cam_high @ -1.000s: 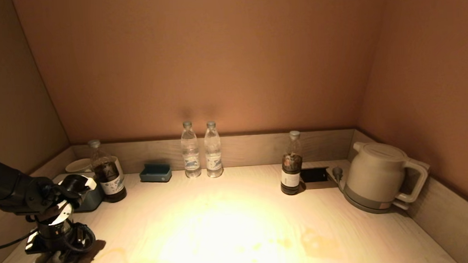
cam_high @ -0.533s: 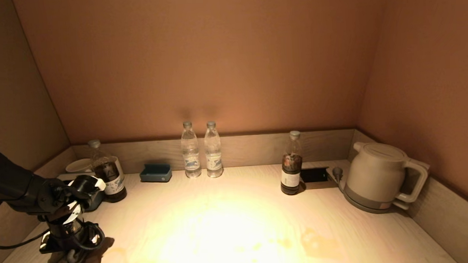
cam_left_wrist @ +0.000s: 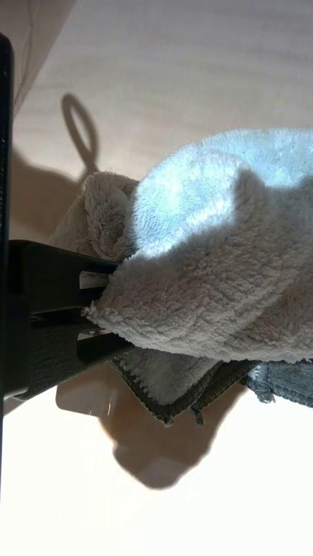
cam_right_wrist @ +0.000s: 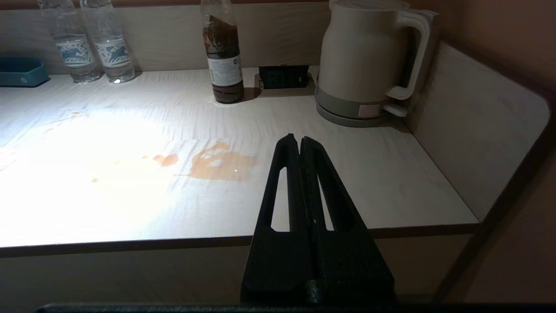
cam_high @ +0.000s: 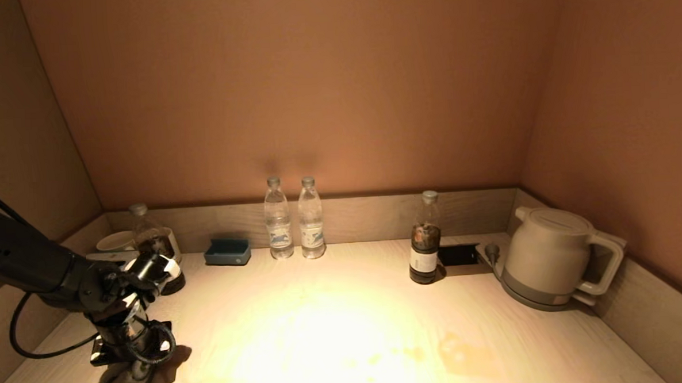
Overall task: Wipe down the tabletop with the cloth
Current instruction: Sweep the stains on the table
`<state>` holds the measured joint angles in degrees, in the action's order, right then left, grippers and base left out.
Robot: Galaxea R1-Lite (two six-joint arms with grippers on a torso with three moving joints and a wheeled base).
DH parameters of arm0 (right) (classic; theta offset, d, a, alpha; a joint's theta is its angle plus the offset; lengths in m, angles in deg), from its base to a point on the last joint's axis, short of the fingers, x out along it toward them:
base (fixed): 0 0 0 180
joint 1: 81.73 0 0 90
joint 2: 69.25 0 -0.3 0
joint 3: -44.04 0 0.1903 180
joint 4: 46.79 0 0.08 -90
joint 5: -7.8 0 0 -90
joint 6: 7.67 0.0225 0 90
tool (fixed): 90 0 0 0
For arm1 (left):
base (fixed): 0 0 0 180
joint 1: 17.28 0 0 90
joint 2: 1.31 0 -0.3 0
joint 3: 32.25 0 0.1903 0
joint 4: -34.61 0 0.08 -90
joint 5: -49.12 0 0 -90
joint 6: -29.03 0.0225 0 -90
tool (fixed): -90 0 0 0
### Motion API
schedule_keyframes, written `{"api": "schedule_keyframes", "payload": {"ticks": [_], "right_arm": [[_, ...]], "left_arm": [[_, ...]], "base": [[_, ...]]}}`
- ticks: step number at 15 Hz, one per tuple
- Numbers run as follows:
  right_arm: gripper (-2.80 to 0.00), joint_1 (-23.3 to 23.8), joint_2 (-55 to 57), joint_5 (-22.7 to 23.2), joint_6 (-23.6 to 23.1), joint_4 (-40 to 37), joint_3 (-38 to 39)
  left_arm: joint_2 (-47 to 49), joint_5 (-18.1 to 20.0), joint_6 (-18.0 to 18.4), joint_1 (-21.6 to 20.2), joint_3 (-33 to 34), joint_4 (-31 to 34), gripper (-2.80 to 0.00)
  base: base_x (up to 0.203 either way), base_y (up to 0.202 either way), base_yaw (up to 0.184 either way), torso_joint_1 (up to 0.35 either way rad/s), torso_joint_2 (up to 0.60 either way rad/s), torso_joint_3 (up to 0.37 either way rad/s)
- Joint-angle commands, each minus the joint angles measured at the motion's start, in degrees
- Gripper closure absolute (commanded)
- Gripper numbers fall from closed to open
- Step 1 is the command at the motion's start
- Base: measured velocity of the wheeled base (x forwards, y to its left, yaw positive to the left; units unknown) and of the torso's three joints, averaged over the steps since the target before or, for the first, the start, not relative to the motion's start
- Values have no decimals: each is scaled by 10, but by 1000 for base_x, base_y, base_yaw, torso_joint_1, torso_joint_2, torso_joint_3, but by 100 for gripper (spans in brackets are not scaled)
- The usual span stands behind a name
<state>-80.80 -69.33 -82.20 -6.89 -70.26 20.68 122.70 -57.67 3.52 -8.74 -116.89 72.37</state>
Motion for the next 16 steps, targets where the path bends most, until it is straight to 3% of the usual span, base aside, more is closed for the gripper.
{"api": "schedule_keyframes", "payload": {"ticks": [1, 2, 4, 8, 16], "right_arm": [[0, 0, 1, 0, 0, 0, 0], [0, 0, 1, 0, 0, 0, 0], [0, 0, 1, 0, 0, 0, 0], [0, 0, 1, 0, 0, 0, 0], [0, 0, 1, 0, 0, 0, 0]], "left_arm": [[2, 4, -6, 17, 0, -2, 0], [2, 4, -6, 18, 0, -2, 0], [-15, 37, -22, 56, 0, -1, 0], [-29, 90, -25, 92, 8, 1, 0], [-38, 93, -41, 163, 10, -1, 0]], "base": [[0, 0, 0, 0, 0, 0], [0, 0, 0, 0, 0, 0], [0, 0, 0, 0, 0, 0], [0, 0, 0, 0, 0, 0], [0, 0, 0, 0, 0, 0]]}}
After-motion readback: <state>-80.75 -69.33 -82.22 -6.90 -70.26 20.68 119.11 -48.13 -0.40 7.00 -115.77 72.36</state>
